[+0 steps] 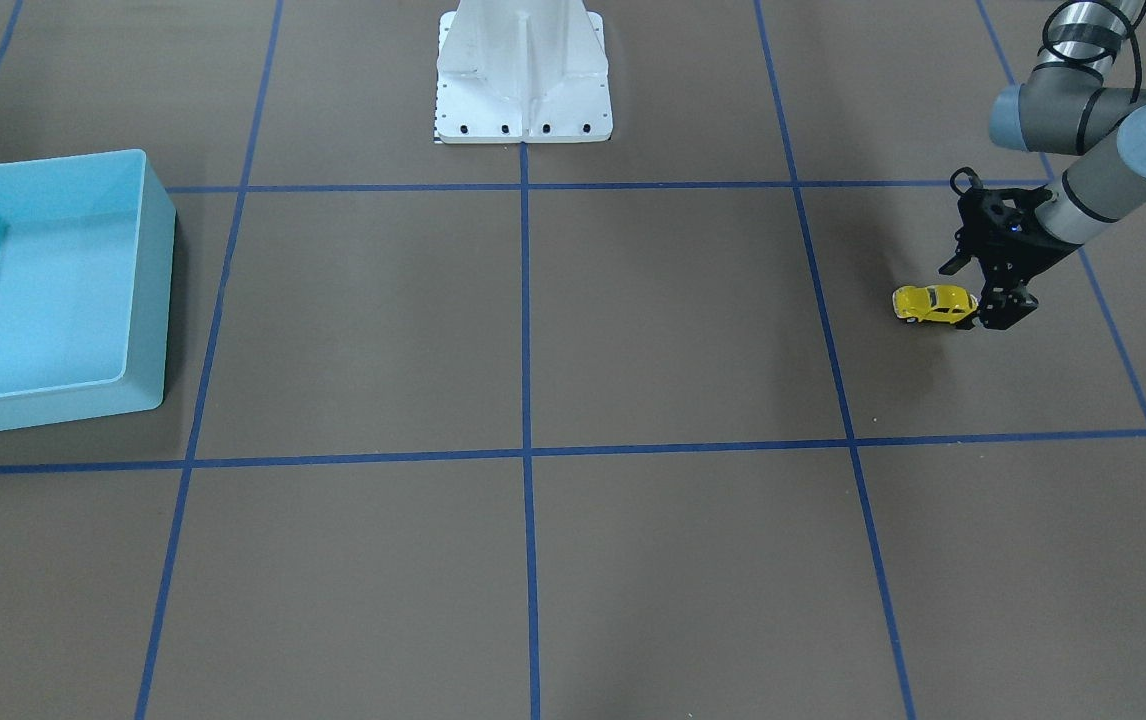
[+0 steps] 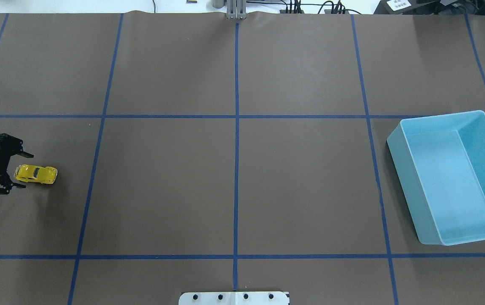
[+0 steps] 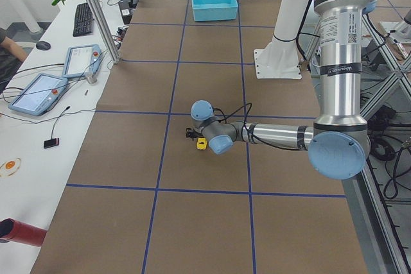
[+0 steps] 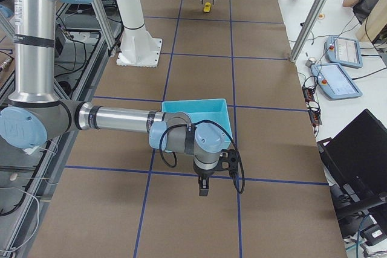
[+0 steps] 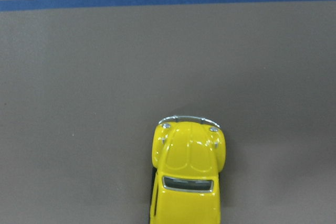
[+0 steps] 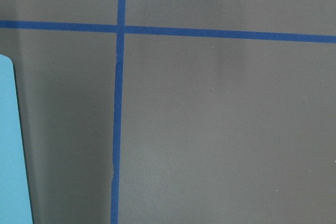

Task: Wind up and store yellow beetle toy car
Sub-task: 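Close the left gripper on the car, pressing it onto the table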

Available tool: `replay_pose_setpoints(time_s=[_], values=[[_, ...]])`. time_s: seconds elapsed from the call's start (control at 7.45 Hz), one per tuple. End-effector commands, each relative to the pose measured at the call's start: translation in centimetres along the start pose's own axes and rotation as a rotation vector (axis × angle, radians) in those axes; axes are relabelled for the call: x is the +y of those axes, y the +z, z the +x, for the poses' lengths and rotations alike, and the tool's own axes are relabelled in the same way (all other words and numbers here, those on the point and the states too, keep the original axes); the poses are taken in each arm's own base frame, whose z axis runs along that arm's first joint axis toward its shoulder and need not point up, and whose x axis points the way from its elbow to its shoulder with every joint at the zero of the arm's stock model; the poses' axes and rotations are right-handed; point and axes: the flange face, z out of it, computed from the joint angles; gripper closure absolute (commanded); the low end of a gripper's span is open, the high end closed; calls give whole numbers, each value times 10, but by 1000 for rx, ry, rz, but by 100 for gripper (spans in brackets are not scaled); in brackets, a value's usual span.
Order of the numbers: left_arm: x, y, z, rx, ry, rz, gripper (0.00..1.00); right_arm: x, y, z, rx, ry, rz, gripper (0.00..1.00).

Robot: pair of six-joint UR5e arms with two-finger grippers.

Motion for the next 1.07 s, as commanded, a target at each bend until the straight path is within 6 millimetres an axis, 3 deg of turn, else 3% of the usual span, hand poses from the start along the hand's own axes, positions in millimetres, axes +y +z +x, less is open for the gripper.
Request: replay_pose_setpoints(time_s=[0.0,0.27,0.67,0.94], values=[[-5,4,3,4,16,8,18,0,0,0,0,0,0,1],[-8,8,6,15,22,9,24,0,0,0,0,0,0,1],[-7,8,7,15,21,8,59,0,0,0,0,1,0,1],[-20,1,5,2,42,27,77,0,0,0,0,0,0,1]])
